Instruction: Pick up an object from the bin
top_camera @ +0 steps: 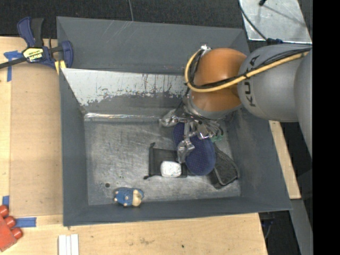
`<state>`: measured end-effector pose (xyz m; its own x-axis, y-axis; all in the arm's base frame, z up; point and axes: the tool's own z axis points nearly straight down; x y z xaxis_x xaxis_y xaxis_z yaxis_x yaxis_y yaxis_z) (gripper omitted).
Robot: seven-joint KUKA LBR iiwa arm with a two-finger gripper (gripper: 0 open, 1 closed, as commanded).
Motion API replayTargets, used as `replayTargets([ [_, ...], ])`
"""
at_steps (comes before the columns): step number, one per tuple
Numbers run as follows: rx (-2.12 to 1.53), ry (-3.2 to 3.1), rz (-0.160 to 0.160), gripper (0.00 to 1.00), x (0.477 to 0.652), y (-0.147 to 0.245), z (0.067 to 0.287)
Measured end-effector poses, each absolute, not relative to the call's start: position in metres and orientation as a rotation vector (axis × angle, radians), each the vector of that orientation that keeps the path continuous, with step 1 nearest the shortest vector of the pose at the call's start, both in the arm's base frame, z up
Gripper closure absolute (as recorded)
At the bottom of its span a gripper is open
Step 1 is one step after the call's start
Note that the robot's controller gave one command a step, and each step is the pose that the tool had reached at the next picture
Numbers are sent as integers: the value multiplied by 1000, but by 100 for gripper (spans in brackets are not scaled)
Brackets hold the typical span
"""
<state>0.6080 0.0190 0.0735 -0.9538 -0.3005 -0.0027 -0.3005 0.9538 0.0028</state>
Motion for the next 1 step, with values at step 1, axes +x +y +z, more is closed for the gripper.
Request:
replayTargets([
  [1,-469,3080,3,100,614,19,78],
])
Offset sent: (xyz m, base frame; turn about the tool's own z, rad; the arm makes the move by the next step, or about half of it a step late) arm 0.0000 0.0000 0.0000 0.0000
